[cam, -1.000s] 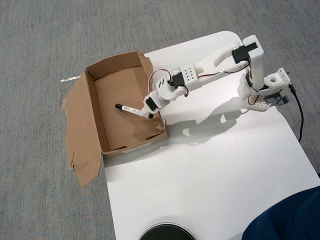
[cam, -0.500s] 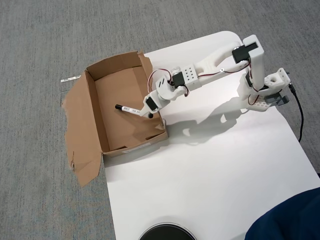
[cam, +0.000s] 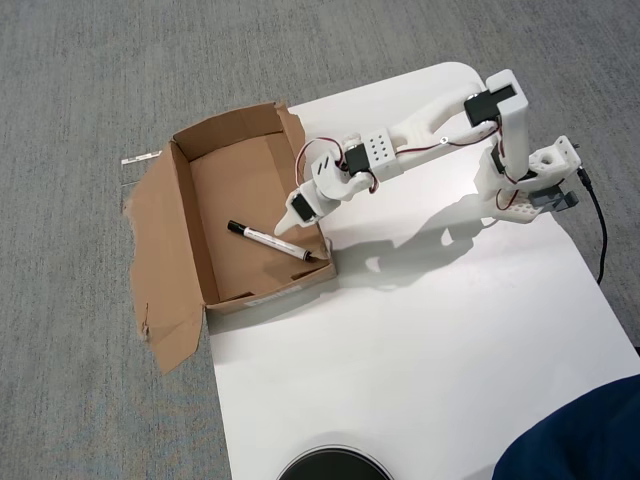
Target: Grasp a pen and put it in the box.
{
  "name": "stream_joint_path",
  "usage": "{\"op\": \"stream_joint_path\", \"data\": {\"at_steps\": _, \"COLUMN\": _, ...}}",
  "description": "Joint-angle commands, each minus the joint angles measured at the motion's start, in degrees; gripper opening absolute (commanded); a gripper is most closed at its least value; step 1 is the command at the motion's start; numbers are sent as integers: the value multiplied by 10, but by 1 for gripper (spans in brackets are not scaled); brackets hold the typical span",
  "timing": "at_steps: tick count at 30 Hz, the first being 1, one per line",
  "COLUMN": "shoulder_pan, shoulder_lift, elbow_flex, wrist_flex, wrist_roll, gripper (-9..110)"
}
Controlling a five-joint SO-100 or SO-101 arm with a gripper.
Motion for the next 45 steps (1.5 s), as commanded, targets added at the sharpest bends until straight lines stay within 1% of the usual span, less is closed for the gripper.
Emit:
{"op": "stream_joint_path", "data": {"at_steps": 1, "shoulder_pan": 3, "shoulder_lift": 11, "elbow_flex": -7, "wrist_flex": 0, "wrist_roll": 3, "gripper": 13}}
{"op": "stream_joint_path", "data": {"at_steps": 7, "shoulder_pan": 4, "shoulder_lift": 42, "elbow_flex": -16, "wrist_flex": 1, "wrist_roll": 8, "gripper": 13}}
{"op": "stream_joint_path", "data": {"at_steps": 23, "shoulder_pan": 3, "shoulder_lift": 307, "elbow_flex": -7, "wrist_flex": 3, "wrist_roll": 14, "gripper": 12}}
{"op": "stream_joint_path", "data": {"at_steps": 36, "shoulder_pan": -3, "shoulder_lift": 453, "elbow_flex": -2, "wrist_flex": 4, "wrist_roll": 15, "gripper": 12}}
{"op": "stream_joint_path", "data": {"at_steps": 41, "shoulder_pan": -3, "shoulder_lift": 528, "elbow_flex": 45, "wrist_flex": 4, "wrist_roll": 15, "gripper": 12}}
{"op": "stream_joint_path", "data": {"at_steps": 45, "shoulder_pan": -3, "shoulder_lift": 614, "elbow_flex": 117, "wrist_flex": 4, "wrist_roll": 19, "gripper": 12}}
